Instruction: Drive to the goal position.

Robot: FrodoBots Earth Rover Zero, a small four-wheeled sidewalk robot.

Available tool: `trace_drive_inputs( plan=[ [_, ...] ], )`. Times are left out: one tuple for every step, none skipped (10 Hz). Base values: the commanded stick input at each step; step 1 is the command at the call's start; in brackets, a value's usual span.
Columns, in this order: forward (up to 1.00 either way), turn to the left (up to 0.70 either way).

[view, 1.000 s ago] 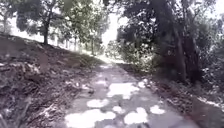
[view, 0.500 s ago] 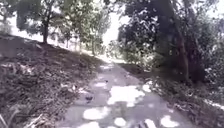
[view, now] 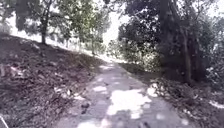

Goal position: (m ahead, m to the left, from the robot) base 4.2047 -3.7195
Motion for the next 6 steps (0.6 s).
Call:
trace_drive_inputs(
  plan=[
    [0.5,0.0],
    [0.5,0.0],
    [0.5,0.0],
    [0.5,0.0],
    [0.5,0.0],
    [0.5,0.0]
  ],
)
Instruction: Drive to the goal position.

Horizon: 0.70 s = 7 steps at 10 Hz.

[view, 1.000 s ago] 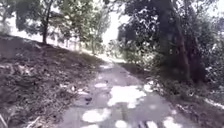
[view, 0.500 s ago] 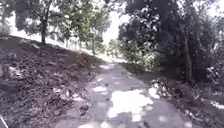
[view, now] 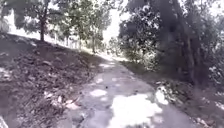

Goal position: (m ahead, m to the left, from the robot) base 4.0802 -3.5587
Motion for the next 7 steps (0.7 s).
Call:
trace_drive_inputs(
  plan=[
    [0.5,0.0],
    [0.5,0.0],
    [0.5,0.0],
    [0.5,0.0],
    [0.5,0.0],
    [0.5,0.0],
    [0.5,0.0]
  ],
)
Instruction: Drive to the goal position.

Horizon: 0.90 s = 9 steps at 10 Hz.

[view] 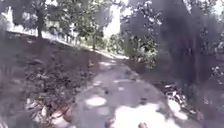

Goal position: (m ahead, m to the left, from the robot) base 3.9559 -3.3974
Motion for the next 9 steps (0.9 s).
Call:
trace_drive_inputs(
  plan=[
    [0.5,0.0],
    [0.5,0.0],
    [0.5,0.0],
    [0.5,0.0],
    [0.5,0.0],
    [0.5,0.03],
    [0.5,0.01],
    [0.5,0.19],
    [0.5,0.12]
  ],
)
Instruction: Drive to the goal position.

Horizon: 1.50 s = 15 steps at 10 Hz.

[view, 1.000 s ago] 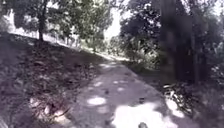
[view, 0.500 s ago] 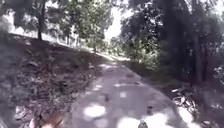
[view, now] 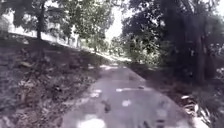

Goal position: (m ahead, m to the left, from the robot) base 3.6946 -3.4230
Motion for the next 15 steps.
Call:
trace_drive_inputs(
  plan=[
    [0.5,0.03],
    [0.5,0.0],
    [0.5,0.0],
    [0.5,0.0],
    [0.5,0.0],
    [0.5,0.0],
    [0.5,0.0],
    [0.5,0.0],
    [0.5,0.0],
    [0.5,0.0],
    [0.5,0.0],
    [0.5,0.0],
    [0.5,0.0],
    [0.5,0.0],
    [0.5,0.02]
  ],
)
